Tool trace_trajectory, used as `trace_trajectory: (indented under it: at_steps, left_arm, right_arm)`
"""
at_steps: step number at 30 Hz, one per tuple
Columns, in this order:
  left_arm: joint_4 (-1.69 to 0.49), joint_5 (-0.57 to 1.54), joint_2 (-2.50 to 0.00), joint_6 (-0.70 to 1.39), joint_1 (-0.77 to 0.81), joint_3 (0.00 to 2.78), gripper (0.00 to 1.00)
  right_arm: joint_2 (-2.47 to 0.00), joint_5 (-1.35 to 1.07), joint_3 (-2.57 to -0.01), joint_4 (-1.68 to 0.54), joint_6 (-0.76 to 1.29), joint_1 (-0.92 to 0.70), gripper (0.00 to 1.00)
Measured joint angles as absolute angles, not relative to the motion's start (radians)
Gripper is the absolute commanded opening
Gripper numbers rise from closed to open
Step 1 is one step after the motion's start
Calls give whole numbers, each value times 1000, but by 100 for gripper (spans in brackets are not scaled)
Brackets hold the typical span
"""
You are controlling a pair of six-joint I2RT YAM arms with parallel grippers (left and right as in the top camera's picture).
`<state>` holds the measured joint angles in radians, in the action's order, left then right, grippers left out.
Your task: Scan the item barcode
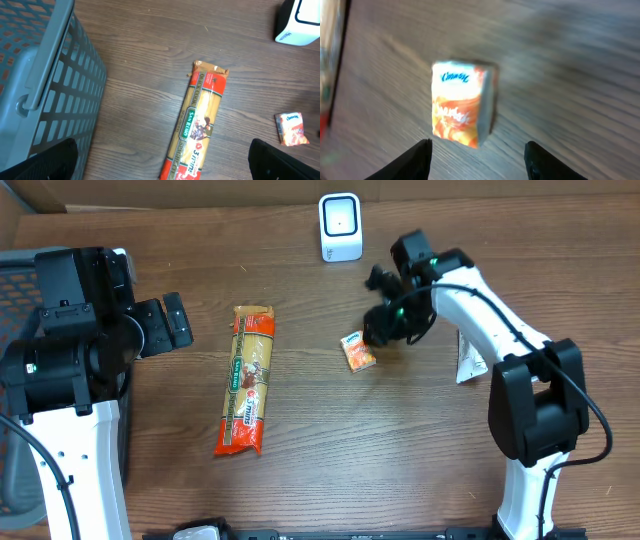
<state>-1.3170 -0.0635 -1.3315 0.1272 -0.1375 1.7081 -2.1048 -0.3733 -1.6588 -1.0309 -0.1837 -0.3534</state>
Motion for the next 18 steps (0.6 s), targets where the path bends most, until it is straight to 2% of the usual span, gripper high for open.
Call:
trace_trajectory:
  at_steps: [7, 12, 18]
  left_arm:
    - [-1317, -64, -1332, 127, -138, 1708, 100]
    - [-1317, -64, -1332, 127, -138, 1708, 100]
    - [-1317, -64, -1332, 127, -138, 1708, 100]
  right_arm:
    - [-2123, -448, -1598, -931, -280, -376, 59]
    - [-2180, -468, -1598, -916, -294, -384, 50]
    - [-2201, -473, -1595, -915, -289, -360, 50]
